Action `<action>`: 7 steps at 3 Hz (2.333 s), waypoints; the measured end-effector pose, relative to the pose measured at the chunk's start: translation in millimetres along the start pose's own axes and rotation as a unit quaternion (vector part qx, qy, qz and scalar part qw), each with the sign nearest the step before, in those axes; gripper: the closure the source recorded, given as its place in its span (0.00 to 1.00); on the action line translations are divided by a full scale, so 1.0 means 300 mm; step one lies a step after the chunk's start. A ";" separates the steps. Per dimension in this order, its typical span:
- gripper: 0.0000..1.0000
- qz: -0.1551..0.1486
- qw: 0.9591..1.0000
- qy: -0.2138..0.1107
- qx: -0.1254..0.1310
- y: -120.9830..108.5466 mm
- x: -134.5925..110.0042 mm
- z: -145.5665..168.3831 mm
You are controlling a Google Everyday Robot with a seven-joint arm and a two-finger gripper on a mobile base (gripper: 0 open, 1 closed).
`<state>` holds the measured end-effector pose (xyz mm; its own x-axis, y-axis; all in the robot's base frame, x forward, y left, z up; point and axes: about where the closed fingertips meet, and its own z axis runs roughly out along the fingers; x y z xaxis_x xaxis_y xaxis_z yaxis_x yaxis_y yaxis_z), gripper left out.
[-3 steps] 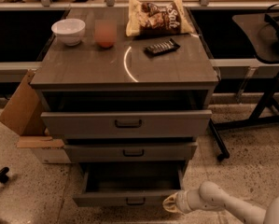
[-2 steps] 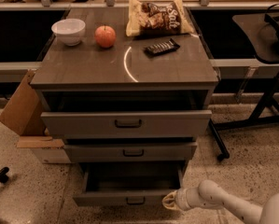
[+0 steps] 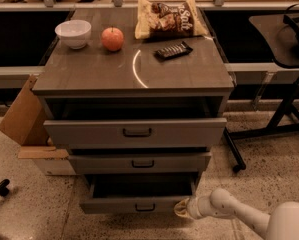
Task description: Close bottom drawer
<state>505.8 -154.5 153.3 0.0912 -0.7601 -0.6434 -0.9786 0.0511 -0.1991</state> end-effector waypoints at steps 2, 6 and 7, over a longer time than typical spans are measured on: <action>1.00 0.011 0.999 -0.019 0.038 -0.089 0.001 -0.020; 1.00 0.011 0.996 -0.069 0.054 -0.336 -0.053 0.034; 1.00 0.006 0.996 -0.071 0.053 -0.347 -0.057 0.035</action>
Offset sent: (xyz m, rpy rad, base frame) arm 0.0414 -0.0151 0.0221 0.0832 -0.0817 -0.0941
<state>608.0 -139.9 177.3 0.1120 -0.6598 -0.7431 -0.9556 0.1335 -0.2626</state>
